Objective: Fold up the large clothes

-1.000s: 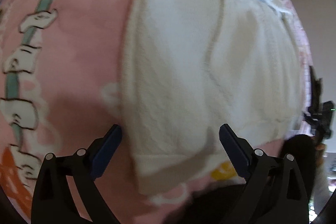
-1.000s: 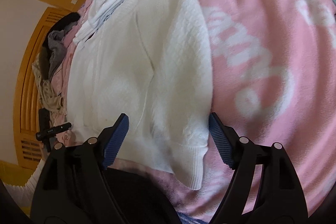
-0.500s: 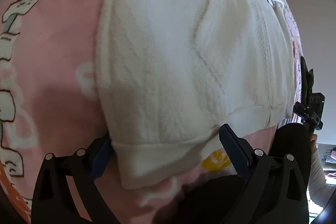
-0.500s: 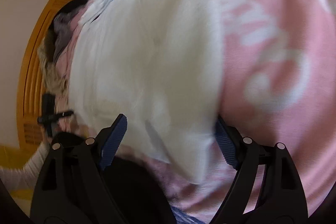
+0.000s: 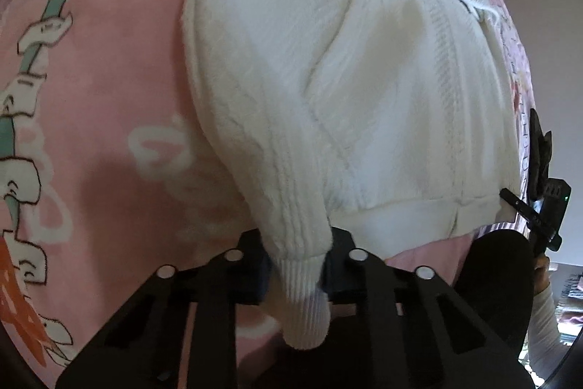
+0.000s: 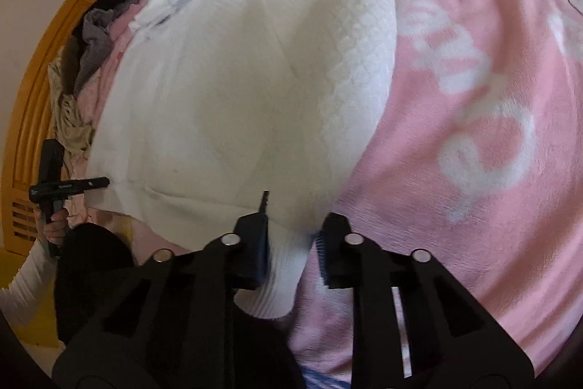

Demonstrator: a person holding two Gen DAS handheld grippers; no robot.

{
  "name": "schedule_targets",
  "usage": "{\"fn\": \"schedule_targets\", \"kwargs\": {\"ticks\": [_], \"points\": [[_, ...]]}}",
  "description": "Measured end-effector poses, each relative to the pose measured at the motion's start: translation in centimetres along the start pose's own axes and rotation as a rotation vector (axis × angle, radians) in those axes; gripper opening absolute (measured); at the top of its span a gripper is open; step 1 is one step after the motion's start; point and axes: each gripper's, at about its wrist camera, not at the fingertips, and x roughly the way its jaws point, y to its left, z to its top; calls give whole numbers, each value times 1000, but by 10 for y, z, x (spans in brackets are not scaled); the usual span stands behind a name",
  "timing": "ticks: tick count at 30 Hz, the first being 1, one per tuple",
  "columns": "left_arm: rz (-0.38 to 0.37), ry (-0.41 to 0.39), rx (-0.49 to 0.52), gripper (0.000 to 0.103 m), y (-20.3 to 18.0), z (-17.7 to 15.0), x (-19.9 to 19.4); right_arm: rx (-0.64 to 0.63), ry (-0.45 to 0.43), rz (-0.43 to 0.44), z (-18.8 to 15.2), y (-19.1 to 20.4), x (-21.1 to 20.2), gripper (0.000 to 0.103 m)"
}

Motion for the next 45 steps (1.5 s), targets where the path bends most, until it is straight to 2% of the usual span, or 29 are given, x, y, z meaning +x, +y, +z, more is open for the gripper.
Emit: {"fn": "schedule_targets", "kwargs": {"ticks": [7, 9, 13, 18, 21, 24, 29, 31, 33, 36, 39, 41, 45], "points": [[-49, -171, 40, 16, -31, 20, -50, 43, -134, 173, 41, 29, -21, 17], [-35, -226, 45, 16, -39, 32, -66, 27, -173, 205, 59, 40, -29, 17], [61, -362, 51, 16, -47, 53, -97, 22, -239, 271, 96, 51, -45, 17], [192, -490, 72, 14, -50, 106, -128, -29, -324, 308, 166, 58, -62, 17], [179, -528, 49, 13, -47, 154, -143, -62, -341, 268, 212, 65, -61, 17], [193, -552, 28, 13, -49, 214, -156, -109, -352, 236, 275, 80, -53, 17], [272, -548, 79, 13, -68, 330, -166, -129, -363, 202, 377, 90, -39, 17], [259, -530, 44, 13, -72, 381, -165, -109, -346, 154, 421, 88, -25, 17], [214, -496, -11, 13, -70, 429, -156, -81, -325, 119, 461, 82, -8, 17], [203, -412, -69, 13, -68, 498, -124, 18, -250, 50, 527, 54, 39, 17], [192, -308, -155, 13, -60, 546, -80, 115, -189, 23, 565, 26, 81, 17], [203, -286, -193, 13, -53, 569, -62, 140, -175, 23, 577, 15, 98, 17], [190, -236, -186, 13, -44, 596, -42, 223, -128, 42, 594, -10, 122, 17]]}}
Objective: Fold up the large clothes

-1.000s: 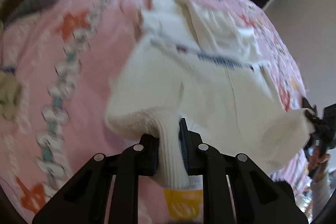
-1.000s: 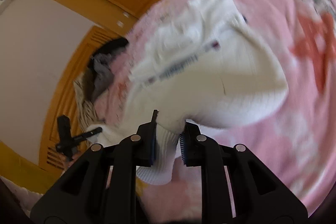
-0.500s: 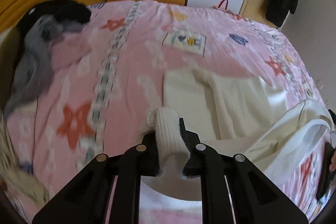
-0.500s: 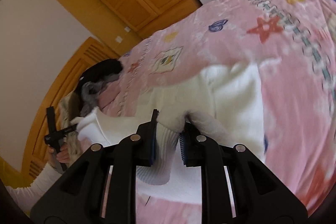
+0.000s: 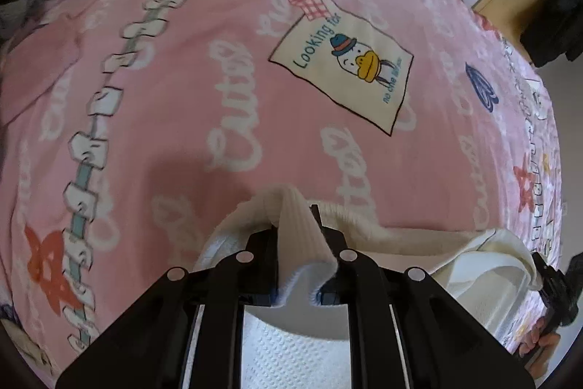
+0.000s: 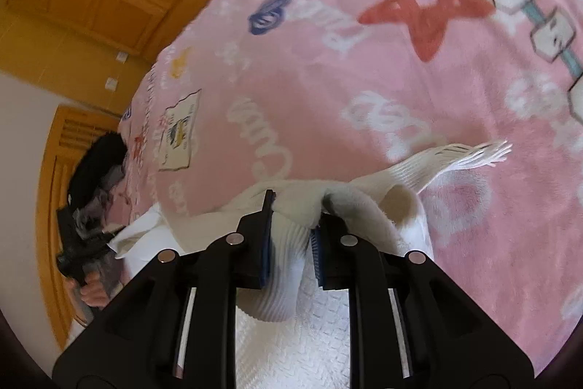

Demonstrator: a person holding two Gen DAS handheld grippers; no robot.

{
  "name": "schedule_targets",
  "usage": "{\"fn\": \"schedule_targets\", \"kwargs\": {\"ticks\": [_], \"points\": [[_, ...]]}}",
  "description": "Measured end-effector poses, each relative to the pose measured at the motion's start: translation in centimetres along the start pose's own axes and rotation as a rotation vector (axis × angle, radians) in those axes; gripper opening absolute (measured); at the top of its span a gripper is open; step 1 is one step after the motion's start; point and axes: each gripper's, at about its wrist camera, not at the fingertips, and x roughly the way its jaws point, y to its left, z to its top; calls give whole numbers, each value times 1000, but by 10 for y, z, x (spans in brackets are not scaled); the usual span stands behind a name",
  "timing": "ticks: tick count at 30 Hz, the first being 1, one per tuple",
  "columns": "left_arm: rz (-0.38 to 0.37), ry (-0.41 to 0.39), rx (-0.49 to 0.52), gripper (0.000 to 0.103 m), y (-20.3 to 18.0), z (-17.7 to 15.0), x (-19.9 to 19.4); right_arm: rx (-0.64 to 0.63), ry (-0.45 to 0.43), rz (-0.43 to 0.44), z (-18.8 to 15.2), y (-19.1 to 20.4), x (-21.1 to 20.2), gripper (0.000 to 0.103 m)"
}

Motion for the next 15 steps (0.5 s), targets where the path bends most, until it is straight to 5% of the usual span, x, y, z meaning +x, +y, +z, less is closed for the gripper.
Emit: {"fn": "schedule_targets", "kwargs": {"ticks": [4, 10, 15], "points": [[-26, 68, -14, 14, 6, 12, 20, 127, 77, 59, 9, -28, 22, 19], [-71, 196, 97, 32, 4, 13, 26, 297, 139, 135, 5, -44, 8, 27], [-140, 289, 118, 35, 7, 30, -11, 366, -6, -44, -5, -9, -78, 57]]}}
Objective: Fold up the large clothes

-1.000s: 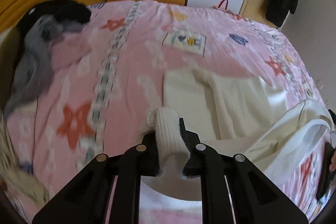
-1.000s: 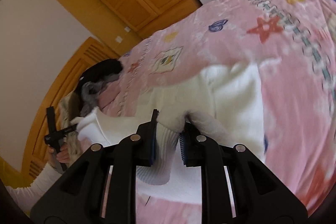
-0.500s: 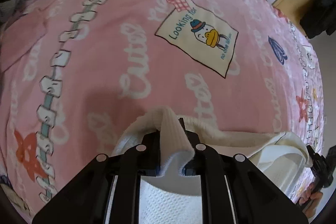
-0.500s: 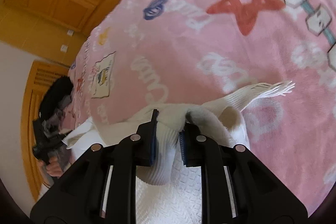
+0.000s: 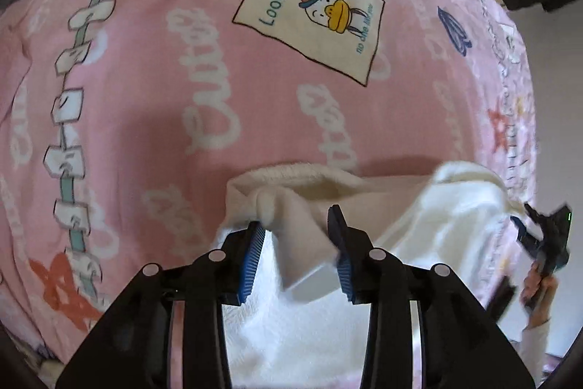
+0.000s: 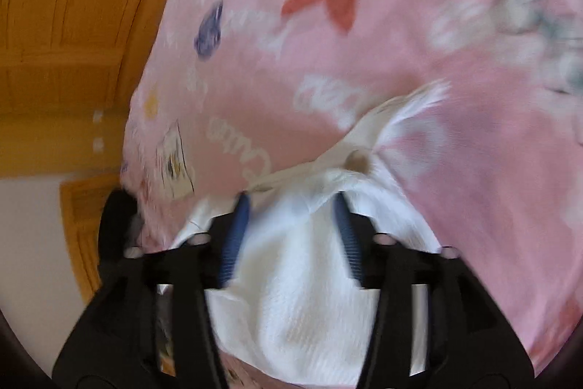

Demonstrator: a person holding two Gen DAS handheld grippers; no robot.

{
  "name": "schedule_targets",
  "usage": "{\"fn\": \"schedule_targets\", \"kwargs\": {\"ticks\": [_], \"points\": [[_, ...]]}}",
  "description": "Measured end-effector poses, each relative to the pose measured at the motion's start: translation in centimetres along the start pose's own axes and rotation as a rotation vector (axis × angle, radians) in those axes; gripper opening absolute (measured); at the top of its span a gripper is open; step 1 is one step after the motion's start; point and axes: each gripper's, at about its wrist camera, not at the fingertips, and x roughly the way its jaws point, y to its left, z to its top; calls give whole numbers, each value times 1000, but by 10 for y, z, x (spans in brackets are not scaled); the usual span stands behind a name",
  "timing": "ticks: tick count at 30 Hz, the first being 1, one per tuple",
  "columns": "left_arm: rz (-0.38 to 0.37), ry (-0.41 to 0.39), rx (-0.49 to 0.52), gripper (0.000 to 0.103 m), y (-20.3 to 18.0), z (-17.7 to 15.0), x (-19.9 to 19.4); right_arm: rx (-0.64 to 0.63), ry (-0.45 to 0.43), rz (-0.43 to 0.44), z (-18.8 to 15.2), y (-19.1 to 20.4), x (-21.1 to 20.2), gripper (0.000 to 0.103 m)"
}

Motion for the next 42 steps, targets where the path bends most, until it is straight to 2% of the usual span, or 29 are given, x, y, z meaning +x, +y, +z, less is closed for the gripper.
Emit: {"fn": "schedule_targets", "kwargs": {"ticks": [3, 4, 5, 6, 8, 10, 12, 13, 15, 18, 21, 22, 24, 27, 30, 31, 33, 34, 35, 36, 37, 39, 41, 42], "points": [[-34, -18, 43, 37, -16, -9, -41, 48, -142, 27, -23, 22, -64, 76], [-42, -43, 56, 42, -20, -12, -56, 45, -182, 31, -38, 33, -88, 79], [-64, -82, 84, 54, -25, -14, -79, 27, -194, 30, -51, 42, -102, 79], [-84, -117, 97, 60, -28, -13, -96, -2, -183, 39, -63, 51, -112, 79], [-94, -148, 78, 60, -29, -7, -118, -87, -146, 35, -86, 64, -117, 79], [-42, -167, 88, 59, -39, -4, -127, -255, -96, -55, -108, 83, -107, 79], [20, -189, 116, 58, -52, -15, -123, -503, -56, -128, -133, 108, -80, 79], [42, -194, 122, 58, -56, -20, -120, -594, -41, -130, -142, 115, -69, 79], [106, -201, 132, 58, -70, -39, -97, -864, 13, -125, -160, 146, -14, 79], [194, -194, 75, 57, -75, -65, -51, -1068, 123, -81, -167, 168, 62, 79], [228, -126, -46, 52, -73, -91, 2, -1218, 290, -38, -161, 186, 148, 79], [227, -111, -98, 52, -72, -100, 15, -1246, 325, -40, -159, 189, 163, 79], [243, -99, -122, 52, -75, -109, 34, -1340, 389, -81, -153, 194, 195, 79], [267, -88, -114, 55, -78, -121, 57, -1412, 424, -116, -144, 198, 213, 79], [281, -63, -164, 56, -63, -128, 83, -1406, 591, -177, -138, 183, 242, 79], [277, -55, -180, 56, -57, -130, 89, -1447, 609, -217, -142, 176, 249, 78], [294, -41, -195, 56, -46, -134, 104, -1492, 580, -237, -151, 165, 255, 72], [301, -40, -187, 56, -42, -136, 110, -1484, 554, -242, -152, 165, 256, 58], [307, -39, -177, 56, -41, -137, 114, -1471, 512, -256, -153, 166, 255, 40], [306, -44, -168, 57, -39, -137, 116, -1458, 464, -261, -153, 167, 250, 30], [303, -46, -163, 57, -38, -137, 116, -1444, 430, -257, -153, 169, 243, 16], [309, -67, -135, 57, -38, -134, 114, -1413, 407, -240, -155, 168, 232, 12], [340, -101, -94, 59, -39, -127, 111, -1440, 343, -290, -162, 169, 227, 11], [349, -108, -81, 59, -39, -122, 111, -1415, 312, -297, -160, 174, 224, 11]]}}
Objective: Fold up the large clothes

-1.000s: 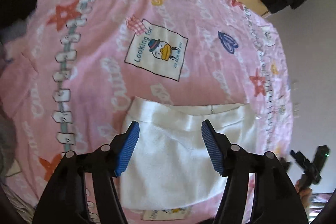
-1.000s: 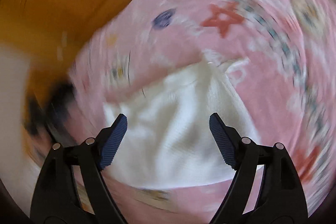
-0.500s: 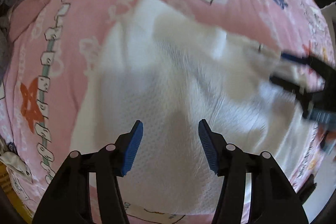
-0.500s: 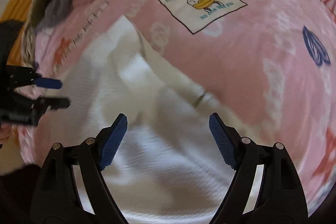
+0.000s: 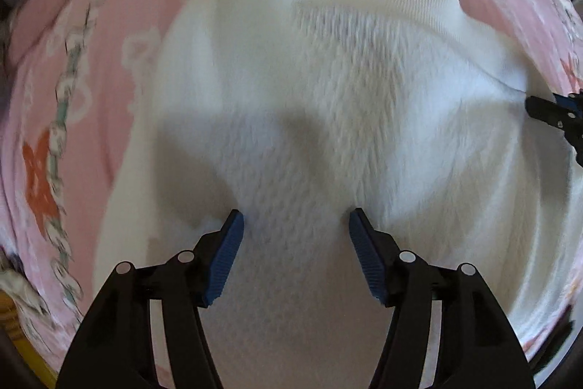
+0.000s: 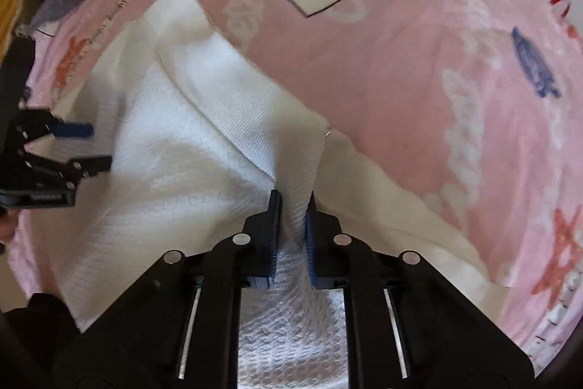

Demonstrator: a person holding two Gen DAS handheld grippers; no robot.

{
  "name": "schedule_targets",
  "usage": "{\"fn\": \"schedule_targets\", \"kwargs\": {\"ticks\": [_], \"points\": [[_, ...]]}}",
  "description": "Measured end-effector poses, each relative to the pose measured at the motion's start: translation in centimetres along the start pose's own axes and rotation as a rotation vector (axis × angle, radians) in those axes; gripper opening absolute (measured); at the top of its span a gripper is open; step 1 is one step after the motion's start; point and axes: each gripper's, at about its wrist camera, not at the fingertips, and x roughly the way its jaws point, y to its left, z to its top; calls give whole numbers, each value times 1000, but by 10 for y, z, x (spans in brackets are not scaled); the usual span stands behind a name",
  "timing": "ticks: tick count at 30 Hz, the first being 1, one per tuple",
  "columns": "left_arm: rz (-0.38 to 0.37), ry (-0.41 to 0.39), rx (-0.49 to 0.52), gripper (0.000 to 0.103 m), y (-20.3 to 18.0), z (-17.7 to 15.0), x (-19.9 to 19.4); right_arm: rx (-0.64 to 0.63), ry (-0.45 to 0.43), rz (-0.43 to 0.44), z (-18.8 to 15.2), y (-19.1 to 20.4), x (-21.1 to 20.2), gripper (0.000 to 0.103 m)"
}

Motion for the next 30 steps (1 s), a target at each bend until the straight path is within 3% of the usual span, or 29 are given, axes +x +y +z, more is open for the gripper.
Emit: {"fn": "schedule_targets", "kwargs": {"ticks": [3, 7, 9, 10, 12, 14, 16, 18, 19, 21, 22, 25, 26, 28, 29, 30], "points": [[0, -18, 5, 59, 3, 19, -1, 123, -35, -33, 13, -17, -5, 12], [96, -45, -18, 66, 18, 49, 5, 194, 12, -67, 26, -26, 14, 15], [87, -7, -21, 69, 26, 62, 16, 252, -40, -91, 22, -33, -2, 28], [92, -3, 1, 69, 25, 66, 16, 271, -79, -117, 17, -39, -14, 42], [115, -26, 43, 68, 23, 73, 10, 325, -149, -209, 6, -56, -40, 48], [156, -50, 43, 57, 25, 83, 0, 484, -235, -138, -21, -87, -74, 48], [162, -63, 6, 56, 35, 96, -12, 585, -315, -57, -56, -98, -104, 48], [161, -87, -23, 54, 43, 104, -28, 637, -370, -17, -98, -94, -131, 46], [139, -94, -33, 54, 44, 104, -33, 657, -381, 14, -123, -86, -143, 31], [51, -102, -54, 53, 47, 93, -51, 701, -362, 54, -164, -67, -152, 20], [-3, -95, -63, 53, 43, 83, -60, 721, -337, 79, -182, -56, -148, 11], [-99, -65, -96, 50, 15, 48, -67, 810, -215, 150, -232, -23, -118, 10], [-127, -38, -110, 41, 8, 40, -59, 844, -151, 159, -249, -11, -96, 10], [-144, 39, -112, 37, -13, 30, -33, 859, -90, 86, -262, -4, -72, 10], [-127, 61, -113, 31, -18, 27, -19, 881, -68, -25, -269, -7, -63, 6], [-103, 77, -112, 31, -23, 27, -6, 911, -68, -68, -273, -12, -59, 1]]}}
